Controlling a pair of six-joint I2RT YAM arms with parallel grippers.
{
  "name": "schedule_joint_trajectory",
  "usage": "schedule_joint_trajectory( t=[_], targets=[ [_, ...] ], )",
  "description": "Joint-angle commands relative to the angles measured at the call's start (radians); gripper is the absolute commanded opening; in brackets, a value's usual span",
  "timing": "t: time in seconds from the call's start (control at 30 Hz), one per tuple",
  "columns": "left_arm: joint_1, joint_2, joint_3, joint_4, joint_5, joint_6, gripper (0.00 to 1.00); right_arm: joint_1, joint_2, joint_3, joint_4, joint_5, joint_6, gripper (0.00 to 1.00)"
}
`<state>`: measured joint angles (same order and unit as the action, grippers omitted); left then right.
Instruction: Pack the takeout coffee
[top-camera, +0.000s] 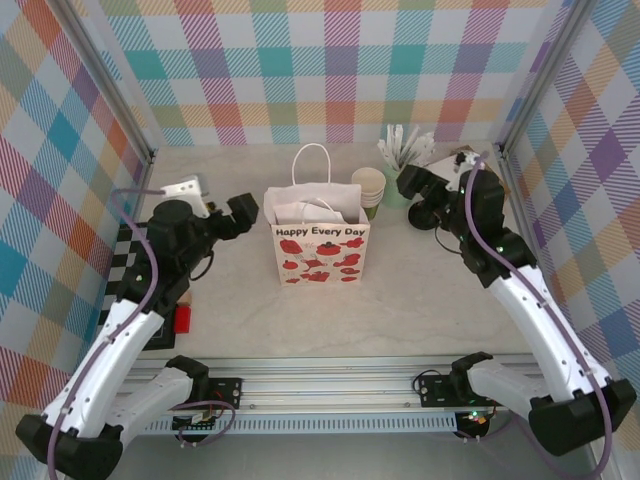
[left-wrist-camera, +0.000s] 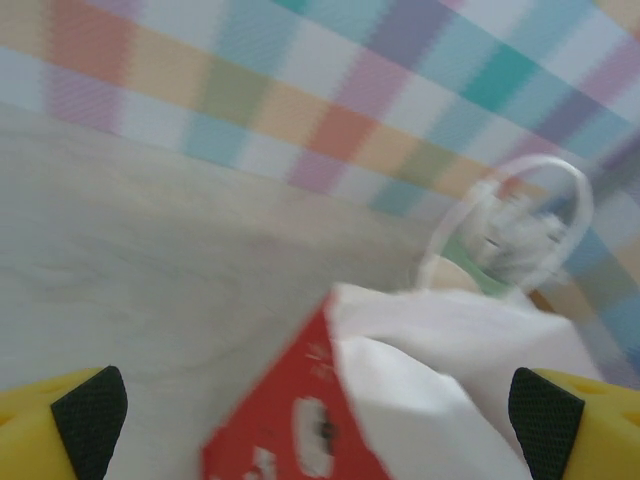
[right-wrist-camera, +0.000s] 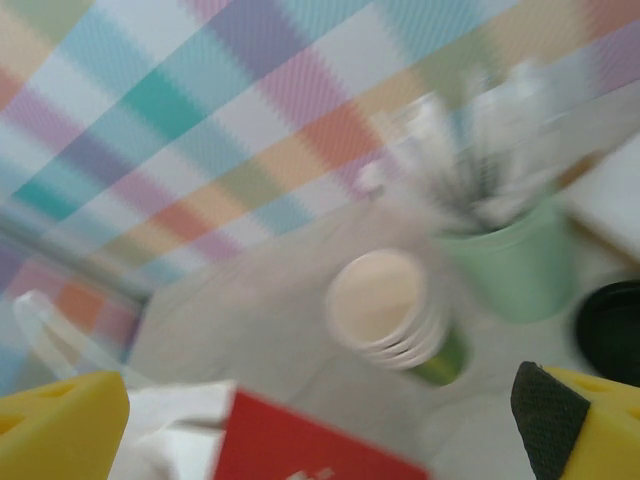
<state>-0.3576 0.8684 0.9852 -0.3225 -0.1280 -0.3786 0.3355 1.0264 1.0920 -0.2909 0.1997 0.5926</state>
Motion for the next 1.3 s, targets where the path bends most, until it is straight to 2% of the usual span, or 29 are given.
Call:
schedule_joint_trajectory(
  t=[0.0, 0.07, 0.13, 0.2, 0.3, 0.4, 0.57, 0.63, 0.77, 0.9, 0.93, 1.03, 1.1, 1.17, 1.27],
  targets=[
    [0.032, -0.023, -0.037, -0.127, -0.456, 0.086, 1.00, -0.049, -0.002, -0.088, -0.051, 0.373, -0.055, 1.00],
    [0.064, -0.036, -0.096, -0.110, -0.604, 0.106, 1.00, -0.136, 0.024, -0.125, -0.089, 0.370, -0.046, 1.00],
    [0.104, -0.039, -0.152, -0.083, -0.662, 0.119, 1.00, -0.208, 0.066, -0.145, -0.129, 0.343, -0.048, 1.00],
    [0.144, -0.034, -0.206, -0.041, -0.654, 0.136, 1.00, -0.261, 0.107, -0.186, -0.105, 0.313, -0.104, 1.00],
    [0.187, -0.015, -0.310, 0.079, -0.645, 0.179, 1.00, -0.325, 0.157, -0.298, 0.050, 0.230, -0.193, 1.00],
    [0.239, 0.007, -0.401, 0.153, -0.629, 0.152, 1.00, -0.417, 0.236, -0.371, 0.171, 0.068, -0.208, 1.00],
    [0.326, 0.083, -0.539, 0.322, -0.401, 0.108, 1.00, -0.471, 0.369, -0.421, 0.358, -0.138, -0.341, 1.00],
    [0.331, 0.135, -0.548, 0.364, -0.334, 0.120, 1.00, -0.471, 0.417, -0.420, 0.401, -0.204, -0.395, 1.00],
    [0.332, 0.262, -0.567, 0.553, -0.218, 0.229, 1.00, -0.473, 0.474, -0.437, 0.538, -0.298, -0.441, 1.00],
    [0.337, 0.431, -0.528, 0.669, -0.111, 0.269, 1.00, -0.472, 0.496, -0.484, 0.730, -0.364, -0.455, 1.00],
    [0.337, 0.465, -0.510, 0.692, -0.068, 0.278, 1.00, -0.469, 0.501, -0.479, 0.727, -0.389, -0.471, 1.00],
    [0.337, 0.542, -0.518, 0.873, 0.023, 0.295, 1.00, -0.445, 0.485, -0.522, 0.793, -0.437, -0.522, 1.00],
    [0.334, 0.571, -0.523, 0.946, 0.040, 0.344, 1.00, -0.398, 0.468, -0.619, 0.967, -0.450, -0.592, 1.00],
    [0.335, 0.613, -0.559, 1.043, 0.088, 0.374, 1.00, -0.334, 0.472, -0.704, 1.120, -0.402, -0.658, 1.00],
    [0.315, 0.693, -0.648, 1.286, 0.126, 0.411, 1.00, -0.317, 0.486, -0.763, 1.243, -0.300, -0.636, 1.00]
  ],
)
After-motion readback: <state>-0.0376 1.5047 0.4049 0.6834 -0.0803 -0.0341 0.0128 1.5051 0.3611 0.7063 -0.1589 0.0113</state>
